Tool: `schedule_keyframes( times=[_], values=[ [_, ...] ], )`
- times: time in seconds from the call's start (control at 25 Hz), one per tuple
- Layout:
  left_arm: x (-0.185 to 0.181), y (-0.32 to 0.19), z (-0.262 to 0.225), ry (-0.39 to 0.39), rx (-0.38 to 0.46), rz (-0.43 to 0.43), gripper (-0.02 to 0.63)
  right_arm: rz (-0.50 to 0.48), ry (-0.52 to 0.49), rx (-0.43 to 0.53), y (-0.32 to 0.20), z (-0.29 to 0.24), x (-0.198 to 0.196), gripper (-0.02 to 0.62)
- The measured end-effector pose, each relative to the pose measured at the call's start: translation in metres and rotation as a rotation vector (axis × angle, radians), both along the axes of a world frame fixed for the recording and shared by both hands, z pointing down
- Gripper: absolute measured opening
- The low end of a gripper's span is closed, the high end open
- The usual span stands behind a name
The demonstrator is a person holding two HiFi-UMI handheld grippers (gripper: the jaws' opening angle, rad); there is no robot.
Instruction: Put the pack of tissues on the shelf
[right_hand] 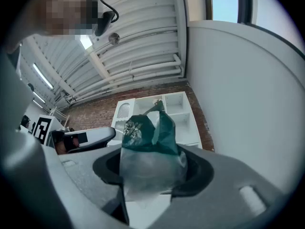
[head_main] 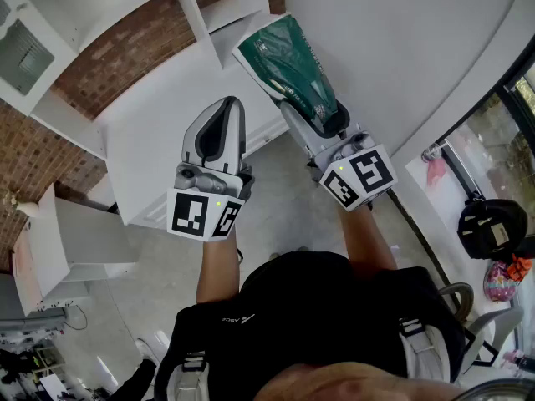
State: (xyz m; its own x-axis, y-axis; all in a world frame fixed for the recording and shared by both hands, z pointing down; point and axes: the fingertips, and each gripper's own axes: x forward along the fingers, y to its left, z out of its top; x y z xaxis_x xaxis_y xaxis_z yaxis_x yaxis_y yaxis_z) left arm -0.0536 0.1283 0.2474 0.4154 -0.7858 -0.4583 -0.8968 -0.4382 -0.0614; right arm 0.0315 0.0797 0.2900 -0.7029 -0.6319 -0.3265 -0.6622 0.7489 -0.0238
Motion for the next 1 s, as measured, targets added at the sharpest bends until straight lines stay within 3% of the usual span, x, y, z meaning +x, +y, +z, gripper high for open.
schedule_keyframes(
  times=[0.64, 1.0],
  values=[
    [0.04, -0.029, 0.002, -0.031, -0.001, -0.026, -0.001, -0.049, -0.019, 0.02, -0.032, -0.008, 0.036, 0.239],
    [0.047, -0.059, -0.001, -0.045, -0.002, -0.034, 0.0, -0.067, 0.002, 0.041, -0.067, -0.017, 0.034, 0.239]
  ],
)
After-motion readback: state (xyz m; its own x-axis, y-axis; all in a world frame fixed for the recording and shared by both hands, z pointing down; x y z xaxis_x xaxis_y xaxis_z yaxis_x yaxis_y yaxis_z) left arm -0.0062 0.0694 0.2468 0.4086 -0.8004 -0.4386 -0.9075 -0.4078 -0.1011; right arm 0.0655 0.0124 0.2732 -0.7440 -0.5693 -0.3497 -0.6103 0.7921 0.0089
